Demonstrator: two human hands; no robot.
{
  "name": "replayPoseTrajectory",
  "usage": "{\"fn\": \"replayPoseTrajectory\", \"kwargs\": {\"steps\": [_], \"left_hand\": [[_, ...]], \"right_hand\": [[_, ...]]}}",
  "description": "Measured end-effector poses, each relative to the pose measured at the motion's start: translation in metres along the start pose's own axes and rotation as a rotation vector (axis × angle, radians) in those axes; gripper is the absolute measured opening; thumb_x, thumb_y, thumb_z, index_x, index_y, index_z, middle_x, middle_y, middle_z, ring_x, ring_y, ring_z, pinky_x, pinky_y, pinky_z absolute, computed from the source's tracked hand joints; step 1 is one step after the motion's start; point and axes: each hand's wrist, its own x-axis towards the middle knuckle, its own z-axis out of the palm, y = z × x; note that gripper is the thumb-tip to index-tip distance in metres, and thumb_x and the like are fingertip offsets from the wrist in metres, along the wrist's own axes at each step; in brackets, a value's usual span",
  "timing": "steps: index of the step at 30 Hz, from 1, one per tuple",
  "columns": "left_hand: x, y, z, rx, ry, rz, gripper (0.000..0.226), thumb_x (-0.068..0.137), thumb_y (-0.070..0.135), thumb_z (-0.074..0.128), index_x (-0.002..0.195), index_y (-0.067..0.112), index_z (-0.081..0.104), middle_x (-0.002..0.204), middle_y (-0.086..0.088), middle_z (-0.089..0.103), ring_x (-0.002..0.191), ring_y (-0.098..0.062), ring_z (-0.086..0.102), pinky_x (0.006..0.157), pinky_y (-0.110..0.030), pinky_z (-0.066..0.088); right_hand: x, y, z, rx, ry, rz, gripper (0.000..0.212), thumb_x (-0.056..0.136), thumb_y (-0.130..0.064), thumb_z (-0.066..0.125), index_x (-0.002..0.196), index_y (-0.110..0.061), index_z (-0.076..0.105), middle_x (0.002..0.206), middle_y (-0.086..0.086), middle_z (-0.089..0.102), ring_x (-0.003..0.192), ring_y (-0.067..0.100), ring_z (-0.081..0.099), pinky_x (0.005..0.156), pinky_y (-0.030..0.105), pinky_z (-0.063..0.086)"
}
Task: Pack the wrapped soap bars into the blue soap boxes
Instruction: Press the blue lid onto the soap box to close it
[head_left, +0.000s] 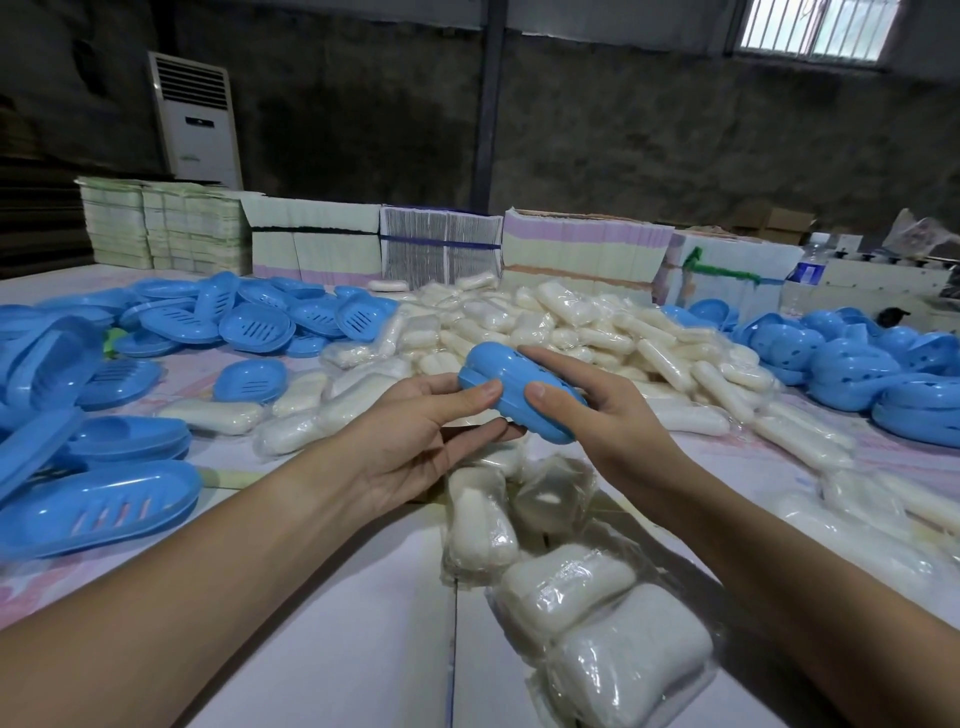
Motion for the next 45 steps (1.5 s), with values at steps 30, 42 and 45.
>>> {"fn": "replayPoseTrajectory", "kwargs": {"steps": [30,42,45], "left_hand": [[-0.002,-0.001,0.001,0.047,-0.010,-0.010,0.046,0.074,0.015,0.074,0.115,-0.005,0.069,0.113,-0.022,0.072,0.102,-0.033,0.073,0.073,-0.020,0.059],[0.001,-0.008,0.007,-0.078,-0.011,0.013,0.044,0.079,0.023,0.073,0.117,0.001,0.070,0.125,-0.020,0.068,0.103,-0.042,0.071,0.082,-0.031,0.061],[0.001,-0.007,0.006,-0.025,-0.016,0.010,0.047,0.079,0.023,0.073,0.119,0.000,0.069,0.122,-0.020,0.070,0.102,-0.040,0.072,0.084,-0.030,0.061]], "right_hand": [[0.000,0.002,0.004,-0.136,-0.003,0.002,0.042,0.085,-0.050,0.056,0.127,-0.048,0.056,0.127,-0.013,0.058,0.112,0.000,0.056,0.097,0.026,0.046],[-0.001,0.001,0.013,0.074,0.093,-0.040,0.046,0.087,-0.038,0.063,0.133,-0.034,0.058,0.127,-0.017,0.061,0.110,-0.004,0.059,0.084,0.010,0.046],[-0.001,0.001,0.011,0.067,0.068,-0.035,0.041,0.091,-0.030,0.065,0.132,-0.031,0.060,0.126,-0.017,0.062,0.109,-0.005,0.060,0.083,0.009,0.046]]}}
